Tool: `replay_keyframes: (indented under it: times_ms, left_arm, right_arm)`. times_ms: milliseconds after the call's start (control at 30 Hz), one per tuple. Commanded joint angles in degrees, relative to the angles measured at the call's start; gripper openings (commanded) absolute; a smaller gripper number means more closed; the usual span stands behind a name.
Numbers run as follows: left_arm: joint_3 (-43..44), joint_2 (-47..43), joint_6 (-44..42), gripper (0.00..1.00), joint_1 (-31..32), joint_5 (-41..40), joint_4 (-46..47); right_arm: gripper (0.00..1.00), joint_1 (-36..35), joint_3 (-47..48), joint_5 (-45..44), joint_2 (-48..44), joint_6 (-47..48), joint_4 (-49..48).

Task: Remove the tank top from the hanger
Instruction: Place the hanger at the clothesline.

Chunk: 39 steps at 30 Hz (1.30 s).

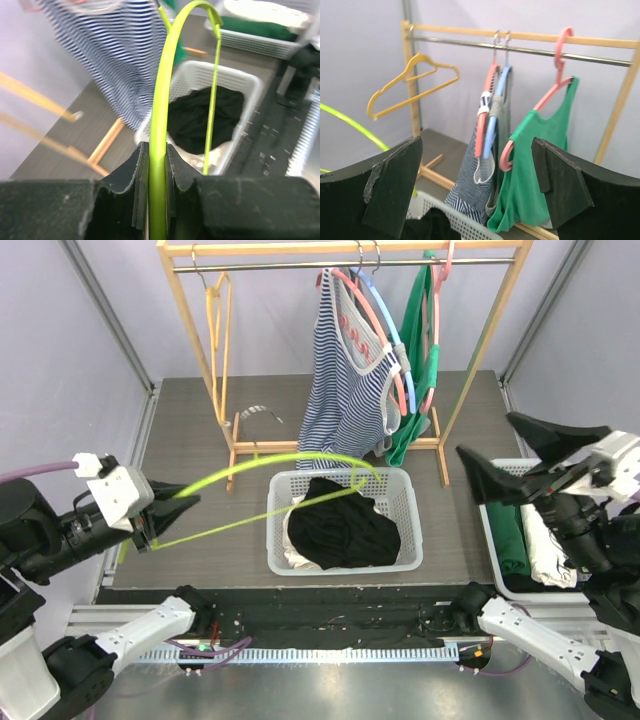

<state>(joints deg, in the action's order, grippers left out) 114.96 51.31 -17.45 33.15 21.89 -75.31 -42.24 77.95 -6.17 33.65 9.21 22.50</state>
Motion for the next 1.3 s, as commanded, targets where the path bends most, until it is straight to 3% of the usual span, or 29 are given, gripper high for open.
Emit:
replay_keyframes:
  times_ms: [0,167,567,867,1000,1267]
  left_arm:
    - [-2.01,-0.16,8.90,0.00,-2.29,-17.98,12.37]
    - [-1.93,3.52,15.25,0.00,-2.91,-26.10,16.50]
    - [5.79,13.54,18.51,0.01,-2.91,-41.91,22.75]
    - [10.38,21.37,11.57,0.00,-0.81,-52.29,25.47]
    - [9.33,22.78,3.51,0.00,6.64,-60.18,29.23]
    - [8.71,25.85,-0.74,0.00,10.45,-63.72,32.59]
  right_arm:
    - [1.00,0.14,0.97,-13.15,1.93,-4.46,-6.16]
    - [1.00,0.14,6.59,-15.53,7.04,-8.32,1.83]
    - [1.00,0.14,2.64,-13.43,7.39,-11.32,0.79]
    - [1.00,0.31,2.82,-12.46,10.56,-13.17,0.35]
    - [1.00,0.14,2.82,-12.11,11.09,-13.17,0.09]
    - [1.00,0.14,1.15,-11.84,10.12,-13.26,0.00]
